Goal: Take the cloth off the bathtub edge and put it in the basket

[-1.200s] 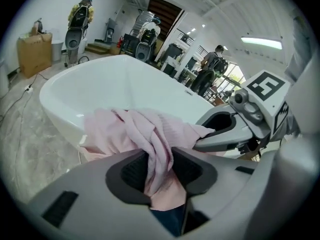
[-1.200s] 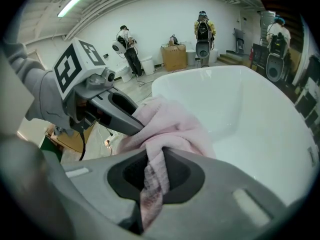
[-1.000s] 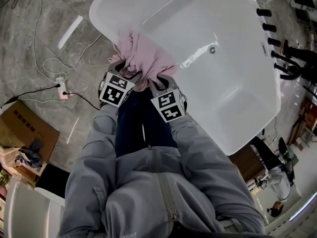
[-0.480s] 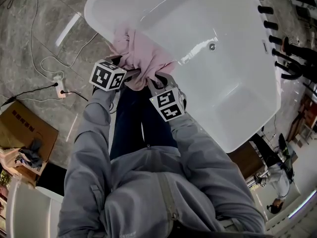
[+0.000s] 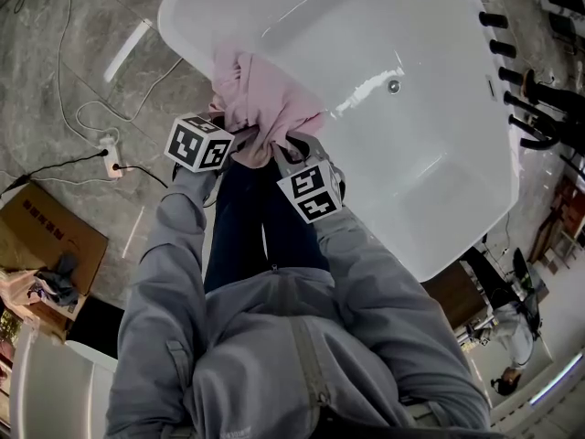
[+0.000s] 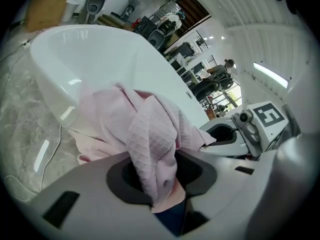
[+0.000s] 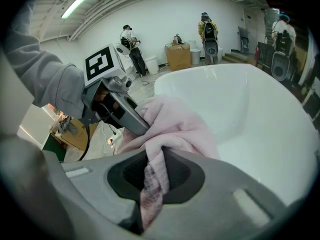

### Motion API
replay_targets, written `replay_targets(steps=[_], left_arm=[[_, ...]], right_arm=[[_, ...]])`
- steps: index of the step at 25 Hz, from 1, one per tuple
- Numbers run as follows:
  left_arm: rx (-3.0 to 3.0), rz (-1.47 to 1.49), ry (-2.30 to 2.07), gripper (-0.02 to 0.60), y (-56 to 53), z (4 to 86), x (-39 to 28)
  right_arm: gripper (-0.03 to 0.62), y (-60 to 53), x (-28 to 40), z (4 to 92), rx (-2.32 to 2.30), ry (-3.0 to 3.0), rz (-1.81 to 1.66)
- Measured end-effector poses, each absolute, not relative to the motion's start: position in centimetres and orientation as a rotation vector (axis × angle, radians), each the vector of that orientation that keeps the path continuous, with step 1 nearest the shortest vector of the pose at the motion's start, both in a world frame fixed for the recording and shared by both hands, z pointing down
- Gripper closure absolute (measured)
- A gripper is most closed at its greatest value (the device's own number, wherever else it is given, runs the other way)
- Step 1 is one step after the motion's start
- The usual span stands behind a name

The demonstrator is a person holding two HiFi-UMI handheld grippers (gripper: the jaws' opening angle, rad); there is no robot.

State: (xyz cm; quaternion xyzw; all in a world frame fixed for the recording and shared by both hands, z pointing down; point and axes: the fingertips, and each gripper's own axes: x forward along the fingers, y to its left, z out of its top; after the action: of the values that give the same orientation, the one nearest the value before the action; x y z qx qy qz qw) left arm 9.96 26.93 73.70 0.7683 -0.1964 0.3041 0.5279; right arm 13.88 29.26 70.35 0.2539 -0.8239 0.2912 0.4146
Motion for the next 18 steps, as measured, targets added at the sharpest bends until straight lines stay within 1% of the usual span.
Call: replay_targets(steps=[4, 9, 18], left_arm=[[1.849, 0.727, -0.442, 0.483, 27.4, 72.6, 10.5], [1.865, 0.702, -0.422, 0.488, 27.4, 70.4, 10.7], [1.902, 0.586, -0.520, 0.489, 26.3, 64.1, 9.5]], right_arm=[[0.553, 29.3, 13.8, 69.9, 0.626, -2.068, 0.727], [0.553, 29.0, 13.6, 68.1, 0.625, -2.092, 0.707], [0.554, 27.3, 12.4, 62.3, 0.631, -2.161, 0.615]])
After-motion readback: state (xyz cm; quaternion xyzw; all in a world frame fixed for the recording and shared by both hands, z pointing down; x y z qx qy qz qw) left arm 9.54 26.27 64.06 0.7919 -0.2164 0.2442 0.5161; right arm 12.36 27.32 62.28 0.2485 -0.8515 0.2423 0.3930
